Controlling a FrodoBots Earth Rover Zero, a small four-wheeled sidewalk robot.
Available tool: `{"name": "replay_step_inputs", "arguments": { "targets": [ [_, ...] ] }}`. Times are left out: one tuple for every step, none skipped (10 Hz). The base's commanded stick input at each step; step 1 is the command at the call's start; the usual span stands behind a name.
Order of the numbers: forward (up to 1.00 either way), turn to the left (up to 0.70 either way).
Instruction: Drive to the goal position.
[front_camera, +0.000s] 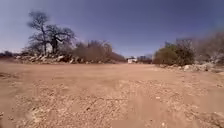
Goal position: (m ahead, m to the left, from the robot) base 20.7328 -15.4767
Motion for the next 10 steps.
{"name": "replay_step_inputs", "arguments": {
  "targets": [
    [1.00, 0.00],
    [1.00, 0.00],
    [1.00, -0.09],
    [1.00, -0.21],
    [1.00, -0.27],
    [1.00, -0.27],
    [1.00, -0.27],
    [1.00, -0.27],
    [1.00, -0.27],
    [1.00, -0.27]
  ]
}}
